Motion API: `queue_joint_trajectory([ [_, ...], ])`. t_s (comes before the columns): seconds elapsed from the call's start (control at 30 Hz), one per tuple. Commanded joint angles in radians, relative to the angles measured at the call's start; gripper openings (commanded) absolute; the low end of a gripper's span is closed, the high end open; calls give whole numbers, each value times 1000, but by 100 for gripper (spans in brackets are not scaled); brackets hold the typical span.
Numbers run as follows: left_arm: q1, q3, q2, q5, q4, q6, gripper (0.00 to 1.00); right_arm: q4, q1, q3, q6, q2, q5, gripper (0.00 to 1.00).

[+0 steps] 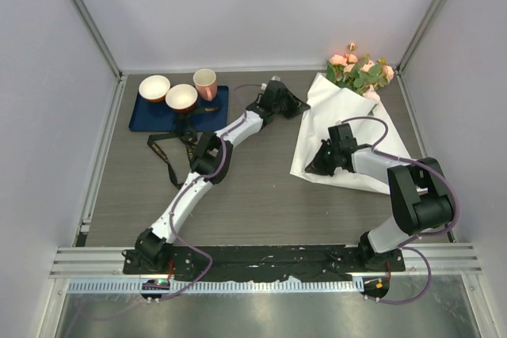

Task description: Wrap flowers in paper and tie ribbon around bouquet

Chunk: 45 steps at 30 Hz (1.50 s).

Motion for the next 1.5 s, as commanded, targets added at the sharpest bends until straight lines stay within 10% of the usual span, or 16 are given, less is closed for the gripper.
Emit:
queue_joint_trajectory([
  [0.0, 17, 55, 115, -87, 81, -6, 0, -70, -1, 10, -47, 27, 78, 0],
  [0.37, 66, 132, 16, 32, 120, 206, 0, -56, -1, 1, -40, 13, 75, 0],
  [0.57, 80, -237, -443, 247, -53, 403, 25, -48, -1, 23, -70, 4, 78, 0],
  [0.77, -9, -774, -781, 271, -9, 486, 26, -50, -7, 26, -77, -39, 85, 0],
  [0.97, -115, -1075, -812, 229, 132, 472, 9, -59, -26, 35, -76, -56, 90, 0],
  [1.47, -199, -1019, -691, 229, 147, 504, 9, -130, -87, -57, -50, -180, 137, 1],
])
